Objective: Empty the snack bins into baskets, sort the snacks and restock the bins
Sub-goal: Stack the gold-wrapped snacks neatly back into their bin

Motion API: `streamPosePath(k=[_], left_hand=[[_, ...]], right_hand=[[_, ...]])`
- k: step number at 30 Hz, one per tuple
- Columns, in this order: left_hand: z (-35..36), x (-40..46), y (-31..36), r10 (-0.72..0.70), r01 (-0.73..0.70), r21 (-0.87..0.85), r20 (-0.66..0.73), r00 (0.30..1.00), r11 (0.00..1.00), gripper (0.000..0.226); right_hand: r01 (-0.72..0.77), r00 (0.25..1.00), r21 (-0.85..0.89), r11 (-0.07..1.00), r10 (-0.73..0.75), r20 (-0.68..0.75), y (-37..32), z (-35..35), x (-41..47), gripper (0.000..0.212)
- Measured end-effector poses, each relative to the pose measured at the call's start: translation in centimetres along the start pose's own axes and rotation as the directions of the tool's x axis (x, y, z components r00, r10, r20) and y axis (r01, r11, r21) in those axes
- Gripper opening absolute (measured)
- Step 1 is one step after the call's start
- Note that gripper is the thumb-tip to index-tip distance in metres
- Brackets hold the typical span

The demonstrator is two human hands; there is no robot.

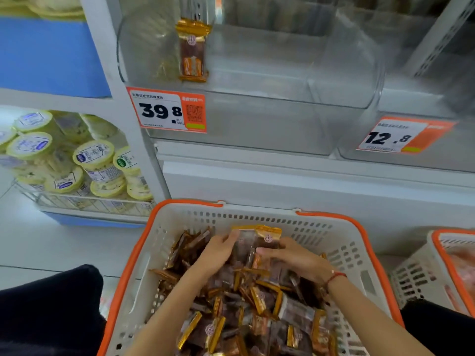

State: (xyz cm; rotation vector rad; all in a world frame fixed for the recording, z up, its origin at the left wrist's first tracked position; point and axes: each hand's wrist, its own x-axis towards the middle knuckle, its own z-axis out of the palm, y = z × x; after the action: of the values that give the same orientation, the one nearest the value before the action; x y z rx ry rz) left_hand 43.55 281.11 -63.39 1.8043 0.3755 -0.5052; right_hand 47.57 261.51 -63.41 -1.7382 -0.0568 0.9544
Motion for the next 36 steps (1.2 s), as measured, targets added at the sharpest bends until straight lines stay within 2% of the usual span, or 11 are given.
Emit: streamPosePath(k=[1,3,6,12,14,18,19,21,24,28,36], left_hand=[[0.0,-0.5,0.5,0.032,-0.032,-0.047,0.019,0.999,0.998,0.037],[0.0,-1.3,0.9,0.058,-0.068,-0.187,-0.054,0.997,0.98,0.022],[-0.7,-2.1,1.0,-0.056,-0.011,-0.515,-0.116,0.992,0.857,0.024],[-2.0,-2.4,0.9,-0.053,0.061,-0.718,0.034,0.998,0.693,0.029],[-1.5,-2.6,1.9,-0.042,0.072,-0.727,0.059,0.997,0.682,0.037],[-0.4,-2.7,2.7,0.039,0.019,-0.659,0.073,0.997,0.752,0.055],[-0.2,-2.9,2.8,0.062,0.013,-0.662,0.089,0.994,0.75,0.05],[-0.1,-2.9,2.5,0.1,-0.001,-0.73,0.092,0.991,0.683,0.031],[-0.9,-2.7,2.3,0.104,-0.006,-0.856,0.055,0.993,0.516,0.037],[-1.8,-2.5,2.5,0.085,-0.018,-0.808,0.039,0.996,0.589,0.039],[-1.3,-2.3,2.5,0.075,-0.048,-0.632,0.017,0.997,0.773,0.039]], right_hand=[[0.018,1.0,0.021,1.0,-0.018,0.012,-0.4,-0.1,-0.5,0.028],[0.048,0.999,0.124,0.991,-0.05,0.012,-0.9,0.2,-1.4,0.031],[0.054,0.998,0.423,0.904,-0.033,-0.056,-1.8,0.4,-2.1,0.025],[0.115,0.986,0.582,0.805,-0.021,-0.166,-4.3,0.6,-3.0,0.034],[0.104,0.988,0.579,0.809,-0.019,-0.152,-4.9,1.6,-3.0,0.035],[0.086,0.995,0.518,0.851,-0.046,-0.09,-5.3,4.0,-2.7,0.035],[0.101,0.993,0.483,0.87,-0.062,-0.096,-5.2,4.3,-2.7,0.032],[0.165,0.978,0.391,0.906,-0.098,-0.186,-5.1,4.4,-2.6,0.025],[0.227,0.926,0.349,0.909,-0.09,-0.368,-4.6,2.8,-2.6,0.022],[0.218,0.914,0.435,0.874,-0.026,-0.405,-4.7,0.3,-3.0,0.033],[0.264,0.929,0.427,0.865,-0.109,-0.354,-6.0,0.2,-3.7,0.025]])
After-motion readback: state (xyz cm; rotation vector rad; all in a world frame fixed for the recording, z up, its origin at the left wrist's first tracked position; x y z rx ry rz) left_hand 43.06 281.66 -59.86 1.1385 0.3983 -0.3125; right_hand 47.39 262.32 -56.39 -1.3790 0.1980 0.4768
